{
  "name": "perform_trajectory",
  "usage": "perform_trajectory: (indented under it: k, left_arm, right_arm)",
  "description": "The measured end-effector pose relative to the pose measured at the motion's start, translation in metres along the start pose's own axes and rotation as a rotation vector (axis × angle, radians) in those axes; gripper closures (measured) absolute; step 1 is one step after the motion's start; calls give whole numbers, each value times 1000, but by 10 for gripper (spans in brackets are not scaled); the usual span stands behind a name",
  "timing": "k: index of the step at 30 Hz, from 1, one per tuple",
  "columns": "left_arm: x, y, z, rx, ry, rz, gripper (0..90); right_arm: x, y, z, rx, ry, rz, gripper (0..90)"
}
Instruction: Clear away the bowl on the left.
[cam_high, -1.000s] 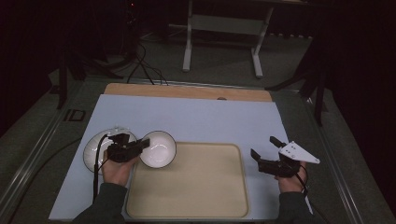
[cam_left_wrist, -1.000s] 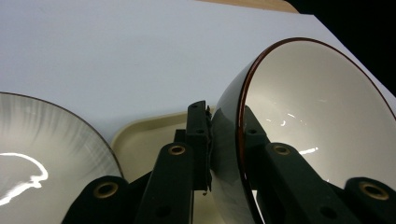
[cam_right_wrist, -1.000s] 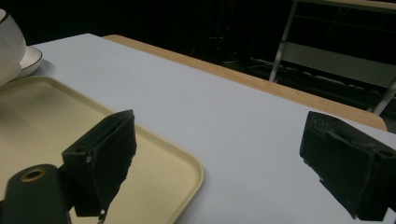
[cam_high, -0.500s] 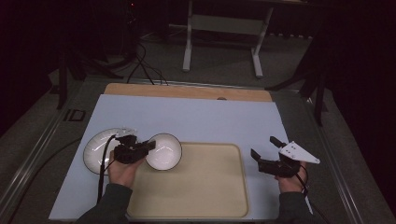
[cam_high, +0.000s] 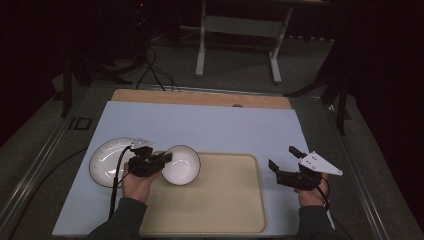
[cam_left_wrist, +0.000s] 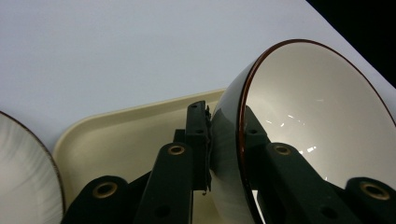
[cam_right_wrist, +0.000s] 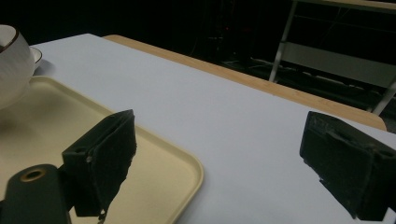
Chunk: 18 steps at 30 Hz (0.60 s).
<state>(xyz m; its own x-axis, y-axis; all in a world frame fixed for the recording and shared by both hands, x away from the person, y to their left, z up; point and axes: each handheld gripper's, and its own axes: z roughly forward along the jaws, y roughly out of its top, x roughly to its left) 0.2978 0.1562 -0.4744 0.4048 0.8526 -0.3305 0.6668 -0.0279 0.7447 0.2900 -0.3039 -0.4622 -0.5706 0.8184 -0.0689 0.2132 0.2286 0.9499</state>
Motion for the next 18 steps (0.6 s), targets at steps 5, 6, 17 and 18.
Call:
perform_trajectory:
  k: [5, 6, 17, 18]
  left_arm:
    - [-4, -1, 4, 10, -6, 4, 799]
    - [-4, -2, 5, 12, -9, 6, 799]
    - [-13, -6, 12, 40, -29, 25, 799]
    - [-13, -6, 12, 40, -29, 25, 798]
  right_arm:
    - [0, 0, 0, 0, 0, 0, 104]
    - [0, 0, 0, 0, 0, 0, 104]
    - [0, 0, -1, -3, 0, 1, 104]
    - [0, 0, -1, -3, 0, 1, 104]
